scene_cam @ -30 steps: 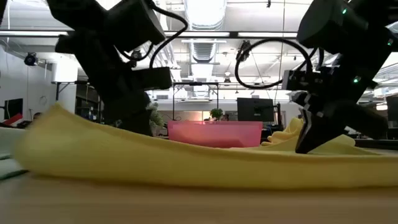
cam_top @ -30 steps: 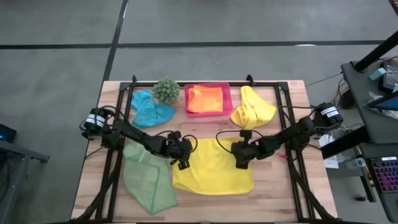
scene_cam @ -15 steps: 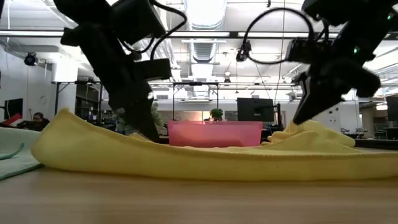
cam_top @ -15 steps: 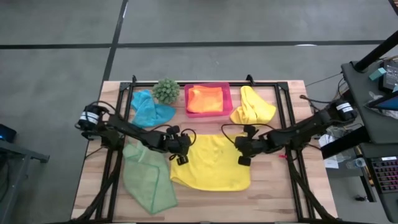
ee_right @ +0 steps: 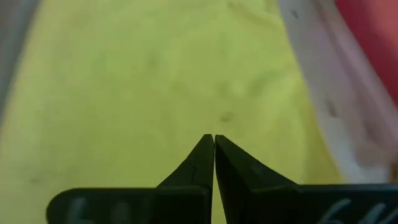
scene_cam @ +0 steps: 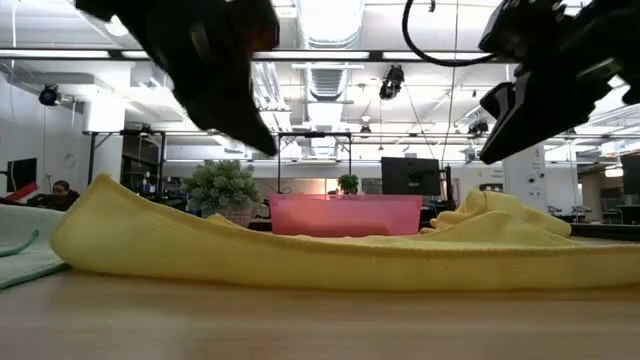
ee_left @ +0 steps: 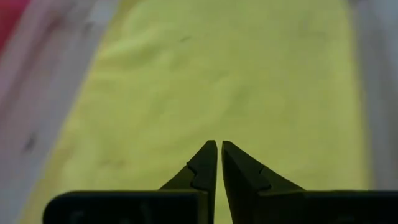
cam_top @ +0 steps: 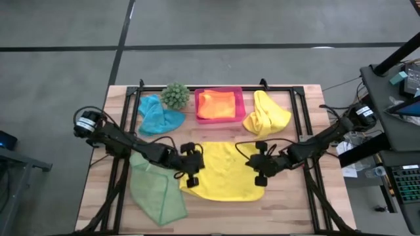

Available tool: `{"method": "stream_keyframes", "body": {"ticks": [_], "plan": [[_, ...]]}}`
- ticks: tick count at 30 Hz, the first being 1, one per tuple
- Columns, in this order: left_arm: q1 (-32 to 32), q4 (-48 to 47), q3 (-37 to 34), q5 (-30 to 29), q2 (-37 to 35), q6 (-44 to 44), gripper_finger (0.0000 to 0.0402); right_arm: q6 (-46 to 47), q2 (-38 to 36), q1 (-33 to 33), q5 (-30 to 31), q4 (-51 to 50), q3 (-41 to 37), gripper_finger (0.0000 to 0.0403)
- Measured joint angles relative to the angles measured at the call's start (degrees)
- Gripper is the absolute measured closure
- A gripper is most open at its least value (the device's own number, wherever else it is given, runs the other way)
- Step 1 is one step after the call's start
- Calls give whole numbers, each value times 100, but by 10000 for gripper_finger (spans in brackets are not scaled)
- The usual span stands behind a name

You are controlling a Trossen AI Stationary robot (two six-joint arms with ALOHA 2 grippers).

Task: Fold microfiber towels
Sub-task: Fold the bottom yellow microfiber towel

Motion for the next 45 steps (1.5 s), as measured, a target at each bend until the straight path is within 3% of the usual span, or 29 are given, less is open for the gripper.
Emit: {"method": "stream_keyframes", "body": {"ticks": [14,19,24,30,37,45], "plan": [[-1221,-249,803,374,-9,-700,389,693,101,1101,1,293,310,394],[-1320,-395,786,488,-9,-767,358,1059,104,1425,-81,278,310,390],[-1322,-1337,768,501,8,-771,298,1520,183,1618,-311,264,313,354],[-1328,-1623,581,483,184,-776,237,1954,641,1796,-438,144,313,288],[-1346,-1667,295,588,264,-918,228,2425,1205,1797,-1459,101,335,235],[-1352,-1573,69,710,275,-918,235,2504,1467,1823,-1445,214,365,234]]}}
